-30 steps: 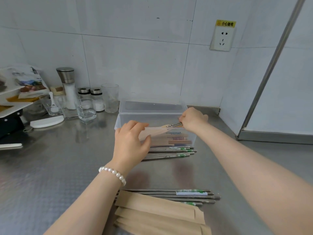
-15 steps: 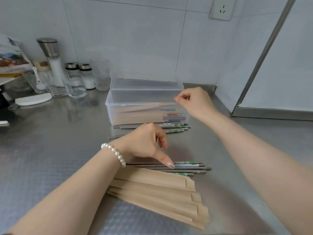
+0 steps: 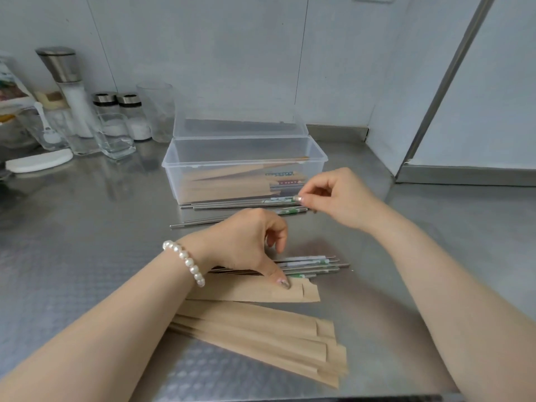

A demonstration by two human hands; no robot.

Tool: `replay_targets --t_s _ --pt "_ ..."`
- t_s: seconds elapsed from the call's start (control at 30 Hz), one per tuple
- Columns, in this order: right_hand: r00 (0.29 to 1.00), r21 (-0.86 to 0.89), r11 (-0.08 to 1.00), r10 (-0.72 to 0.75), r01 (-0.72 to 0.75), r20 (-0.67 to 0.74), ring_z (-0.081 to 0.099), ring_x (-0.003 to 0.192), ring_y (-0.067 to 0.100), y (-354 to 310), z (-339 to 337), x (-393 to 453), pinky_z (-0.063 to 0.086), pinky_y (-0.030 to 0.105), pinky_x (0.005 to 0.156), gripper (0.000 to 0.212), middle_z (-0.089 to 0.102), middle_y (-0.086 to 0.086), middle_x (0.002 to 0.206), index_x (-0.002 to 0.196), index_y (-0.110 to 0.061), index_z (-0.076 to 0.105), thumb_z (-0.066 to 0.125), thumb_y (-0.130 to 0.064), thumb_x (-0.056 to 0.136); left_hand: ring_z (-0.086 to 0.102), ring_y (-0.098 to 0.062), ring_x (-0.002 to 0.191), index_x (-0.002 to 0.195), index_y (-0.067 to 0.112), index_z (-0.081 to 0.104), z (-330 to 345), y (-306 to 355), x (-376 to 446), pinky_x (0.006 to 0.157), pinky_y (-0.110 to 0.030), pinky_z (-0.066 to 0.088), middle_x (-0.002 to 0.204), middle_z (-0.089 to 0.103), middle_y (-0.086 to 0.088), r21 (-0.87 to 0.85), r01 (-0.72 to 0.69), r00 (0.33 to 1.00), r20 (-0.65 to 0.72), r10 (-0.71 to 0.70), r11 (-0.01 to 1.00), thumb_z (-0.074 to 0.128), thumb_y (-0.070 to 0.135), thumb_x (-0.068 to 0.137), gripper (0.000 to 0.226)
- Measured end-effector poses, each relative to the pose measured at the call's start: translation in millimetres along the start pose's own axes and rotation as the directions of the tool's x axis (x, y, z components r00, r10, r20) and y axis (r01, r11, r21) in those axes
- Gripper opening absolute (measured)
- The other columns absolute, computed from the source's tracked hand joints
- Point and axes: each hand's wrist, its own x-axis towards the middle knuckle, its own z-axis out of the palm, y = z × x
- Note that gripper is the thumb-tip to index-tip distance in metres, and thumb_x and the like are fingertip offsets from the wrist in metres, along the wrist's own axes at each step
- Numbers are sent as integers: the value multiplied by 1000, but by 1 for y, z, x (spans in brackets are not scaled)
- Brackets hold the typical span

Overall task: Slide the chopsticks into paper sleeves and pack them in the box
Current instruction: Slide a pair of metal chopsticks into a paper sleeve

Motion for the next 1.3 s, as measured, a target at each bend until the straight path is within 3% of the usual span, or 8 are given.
replay_targets --t_s 0.1,0.23,0.43,0.53,0.73,1.0,1.13,1.3 --pt "992 30 999 31 -35 122 48 48 0 -4 -9 -6 40 12 53 12 59 -7 53 68 -13 68 71 -10 78 46 -5 64 73 22 60 0 -3 1 57 -13 35 74 55 11 51 8 999 -32 -6 999 88 41 47 43" --pt "953 -9 998 63 -63 295 46 53 4 -12 -14 -12 39 17 55 9 59 2 60 67 -11 69 75 -13 74 45 -1 66 75 22 61 -3 -10 4 58 -12 34 75 53 14 99 26 990 -142 -12 995 85 46 47 44" --pt "799 -167 983 164 -81 578 50 53 7 -13 -5 -15 41 23 58 17 58 -7 55 72 -21 66 79 -11 69 44 2 64 77 19 65 -2 -18 7 60 -7 33 73 51 15 153 20 965 -263 21 988 85 44 49 42" --pt "810 -203 974 201 -104 550 49 46 2 -8 3 -13 42 22 54 22 55 -12 47 73 -24 62 80 -13 69 45 -6 65 75 17 66 -6 -22 8 60 -7 31 74 52 10 204 20 956 -291 42 979 85 43 49 41" --pt "848 -163 977 204 -140 489 43 41 6 -6 13 -11 37 16 44 19 55 -5 56 85 -18 59 74 -11 76 46 -7 64 74 16 67 -3 -20 8 59 -7 32 72 50 12 200 20 960 -278 37 980 85 44 49 42" --pt "819 -230 962 250 -149 517 38 35 -1 -8 17 -10 31 10 42 16 48 -7 51 71 -17 58 70 -10 80 49 -11 68 75 16 66 -4 -17 7 62 -22 39 75 54 7 209 3 967 -251 50 978 83 47 51 42" --pt "808 -240 958 266 -159 525 39 37 -2 -8 12 -12 30 9 42 22 47 -10 49 65 -19 57 71 -12 79 45 -4 68 78 20 65 -9 -18 1 62 -15 35 76 50 14 197 63 984 -179 -27 978 81 47 55 39" --pt "798 -191 954 298 -230 524 53 52 7 -4 -10 -13 41 20 48 20 57 -10 49 64 -16 58 69 -6 78 46 3 72 86 25 65 -21 -22 -7 61 -8 35 85 54 13 174 158 986 -72 -148 972 85 39 54 40"
